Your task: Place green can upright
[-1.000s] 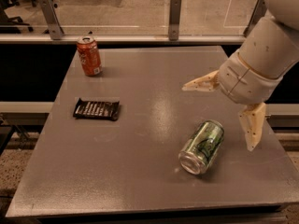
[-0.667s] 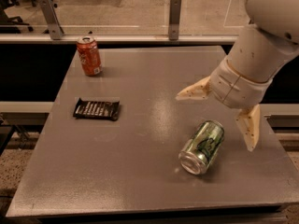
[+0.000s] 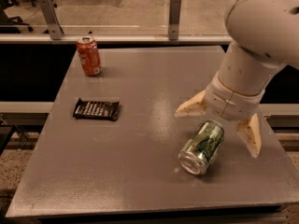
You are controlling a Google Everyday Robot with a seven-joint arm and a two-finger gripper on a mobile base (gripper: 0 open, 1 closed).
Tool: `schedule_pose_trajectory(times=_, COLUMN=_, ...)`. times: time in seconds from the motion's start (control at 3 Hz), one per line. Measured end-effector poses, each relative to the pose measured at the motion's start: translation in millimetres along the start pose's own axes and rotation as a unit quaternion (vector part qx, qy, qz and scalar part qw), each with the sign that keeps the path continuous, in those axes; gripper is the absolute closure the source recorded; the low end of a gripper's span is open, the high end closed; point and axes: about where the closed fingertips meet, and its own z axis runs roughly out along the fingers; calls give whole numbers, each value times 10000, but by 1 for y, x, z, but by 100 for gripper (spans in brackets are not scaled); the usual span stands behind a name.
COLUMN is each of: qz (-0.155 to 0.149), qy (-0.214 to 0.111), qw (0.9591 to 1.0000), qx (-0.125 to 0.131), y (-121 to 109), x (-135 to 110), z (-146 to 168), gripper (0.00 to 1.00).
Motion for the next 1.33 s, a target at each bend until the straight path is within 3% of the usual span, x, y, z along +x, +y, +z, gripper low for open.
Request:
schedule_pose_trajectory(times=0.33, qz=17, qy=29, qw=9999, qx=-127, y=0, x=0, z=9, gripper=12)
schedule_pose_trajectory(times=1.0, qz=368, qy=174, qw=9987, qx=-299, y=-9, x=3, z=19, gripper=59)
schedule_pose_trajectory(times=1.33, qz=517, qy=455, qw=9975, qx=-136, y=-19, x=12, z=10, gripper=82)
